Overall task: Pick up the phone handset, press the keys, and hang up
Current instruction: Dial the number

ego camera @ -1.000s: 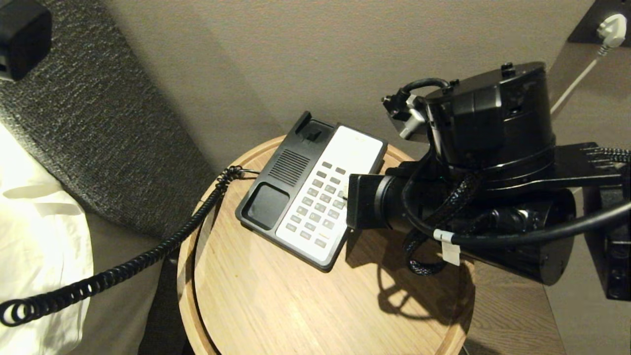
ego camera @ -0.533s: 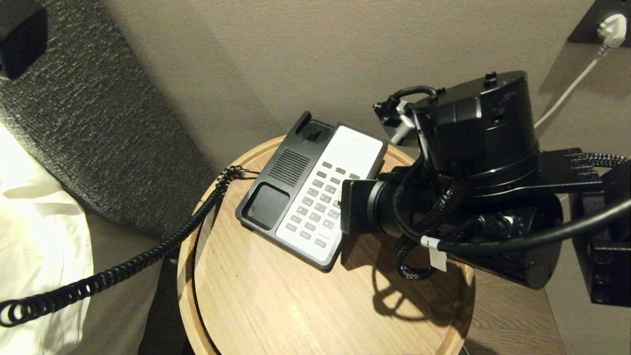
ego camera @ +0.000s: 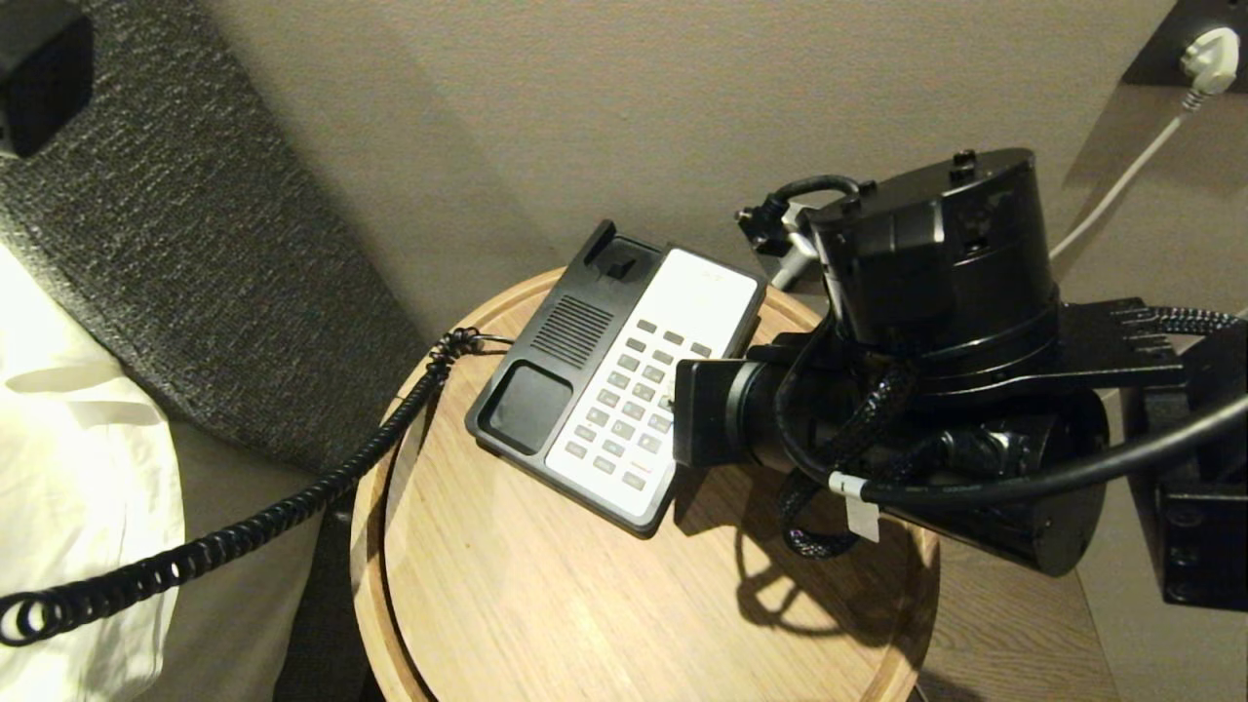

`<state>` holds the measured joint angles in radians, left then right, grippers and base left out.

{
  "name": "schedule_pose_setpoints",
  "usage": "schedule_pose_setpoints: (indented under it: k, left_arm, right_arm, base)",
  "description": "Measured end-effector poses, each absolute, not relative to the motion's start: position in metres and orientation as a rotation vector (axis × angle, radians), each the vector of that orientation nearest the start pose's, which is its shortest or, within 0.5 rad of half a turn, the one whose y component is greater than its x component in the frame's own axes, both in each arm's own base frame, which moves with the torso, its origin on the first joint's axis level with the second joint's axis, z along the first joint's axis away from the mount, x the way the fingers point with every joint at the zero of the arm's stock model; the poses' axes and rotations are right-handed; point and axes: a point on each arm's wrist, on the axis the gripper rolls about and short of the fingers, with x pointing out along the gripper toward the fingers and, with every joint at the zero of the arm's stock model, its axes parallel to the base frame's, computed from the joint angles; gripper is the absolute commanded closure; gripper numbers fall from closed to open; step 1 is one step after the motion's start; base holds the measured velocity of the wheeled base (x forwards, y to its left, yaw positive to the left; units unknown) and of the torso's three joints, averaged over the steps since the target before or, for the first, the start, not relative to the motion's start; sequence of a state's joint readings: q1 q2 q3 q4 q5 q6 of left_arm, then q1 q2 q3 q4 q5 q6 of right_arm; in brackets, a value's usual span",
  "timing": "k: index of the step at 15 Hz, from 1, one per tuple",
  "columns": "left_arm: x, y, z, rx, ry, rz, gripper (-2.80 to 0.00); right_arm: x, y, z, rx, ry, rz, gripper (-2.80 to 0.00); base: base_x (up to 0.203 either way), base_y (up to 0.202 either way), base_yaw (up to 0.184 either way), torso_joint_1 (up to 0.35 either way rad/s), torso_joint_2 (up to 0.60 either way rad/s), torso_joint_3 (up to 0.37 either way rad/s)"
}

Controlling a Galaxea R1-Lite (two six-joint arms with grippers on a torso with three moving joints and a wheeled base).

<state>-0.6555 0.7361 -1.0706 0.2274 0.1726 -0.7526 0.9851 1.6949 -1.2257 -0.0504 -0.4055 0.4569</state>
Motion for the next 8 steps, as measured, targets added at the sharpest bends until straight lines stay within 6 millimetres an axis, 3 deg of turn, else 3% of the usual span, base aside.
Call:
schedule_pose_setpoints:
  k: [8]
  left_arm:
    - [0.0175, -0.0086, 0.341, -0.781, 0.087, -0.499, 0.0]
  right_arm:
    - [0.1848, 0.2617, 0.2438, 0.163, 0.447, 0.481, 0.0]
  base:
    - [0.0, 0.0, 0.0, 0.0, 0.0, 0.0]
